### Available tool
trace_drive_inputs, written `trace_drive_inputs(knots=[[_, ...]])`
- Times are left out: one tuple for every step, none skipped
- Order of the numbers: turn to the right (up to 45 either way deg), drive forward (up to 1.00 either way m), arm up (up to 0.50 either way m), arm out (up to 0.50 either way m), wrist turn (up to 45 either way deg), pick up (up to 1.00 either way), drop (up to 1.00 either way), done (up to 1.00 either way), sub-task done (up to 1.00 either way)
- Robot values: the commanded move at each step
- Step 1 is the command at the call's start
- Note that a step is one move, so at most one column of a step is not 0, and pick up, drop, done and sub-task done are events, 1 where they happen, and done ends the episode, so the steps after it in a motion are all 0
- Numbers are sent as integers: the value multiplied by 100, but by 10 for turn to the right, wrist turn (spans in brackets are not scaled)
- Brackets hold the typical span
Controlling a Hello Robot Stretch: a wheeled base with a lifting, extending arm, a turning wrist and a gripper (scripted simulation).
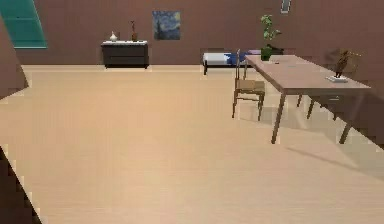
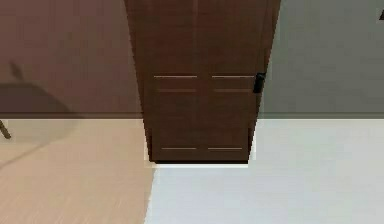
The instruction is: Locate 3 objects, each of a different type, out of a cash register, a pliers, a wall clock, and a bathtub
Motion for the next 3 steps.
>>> trace_drive_inputs(knots=[[450,0,0,0,0,0,0,0,0],[450,0,0,0,0,0,0,0,0],[0,20,0,0,0,0,0,0,0]])
